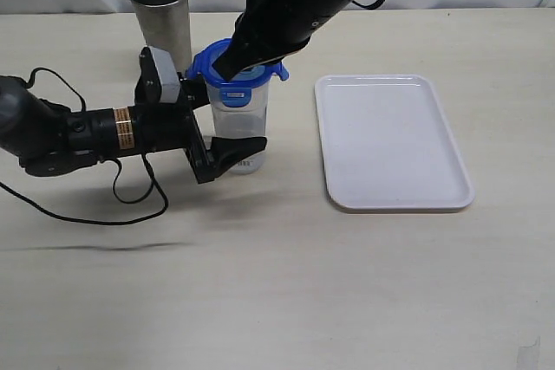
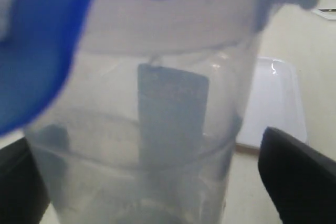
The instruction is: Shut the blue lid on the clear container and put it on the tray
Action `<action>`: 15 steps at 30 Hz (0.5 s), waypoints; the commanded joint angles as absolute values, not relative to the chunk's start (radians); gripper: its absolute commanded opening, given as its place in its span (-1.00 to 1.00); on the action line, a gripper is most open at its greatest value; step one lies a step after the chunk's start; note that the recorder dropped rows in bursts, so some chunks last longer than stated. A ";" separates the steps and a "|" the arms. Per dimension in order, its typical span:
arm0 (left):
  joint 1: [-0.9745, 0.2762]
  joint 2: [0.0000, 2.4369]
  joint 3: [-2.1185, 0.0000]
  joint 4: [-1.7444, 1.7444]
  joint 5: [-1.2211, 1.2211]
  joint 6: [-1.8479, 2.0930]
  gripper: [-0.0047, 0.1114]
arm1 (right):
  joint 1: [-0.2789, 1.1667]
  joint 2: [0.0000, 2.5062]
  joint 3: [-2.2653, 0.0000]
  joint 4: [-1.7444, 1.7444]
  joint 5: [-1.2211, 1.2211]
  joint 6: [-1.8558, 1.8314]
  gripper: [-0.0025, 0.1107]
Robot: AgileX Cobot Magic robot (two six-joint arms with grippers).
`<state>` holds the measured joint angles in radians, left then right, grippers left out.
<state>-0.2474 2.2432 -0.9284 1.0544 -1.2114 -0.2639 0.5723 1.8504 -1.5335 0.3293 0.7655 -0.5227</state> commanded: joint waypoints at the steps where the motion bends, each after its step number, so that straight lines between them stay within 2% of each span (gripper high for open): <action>1: -0.272 2.245 -0.934 0.998 -1.221 -0.242 0.66 | 0.573 1.849 -1.528 0.327 0.760 -0.509 -0.88; 12: -0.304 2.245 -0.934 0.948 -1.221 -0.209 0.66 | 0.573 1.849 -1.528 0.327 0.769 -0.509 -0.88; 15: -0.304 2.245 -0.934 0.941 -1.221 -0.213 0.53 | 0.573 1.849 -1.528 0.327 0.769 -0.509 -0.88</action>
<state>-0.2941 2.2432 -0.9284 0.9609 -1.2114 -0.2131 0.5723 1.8504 -1.5335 0.3293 0.7655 -0.5113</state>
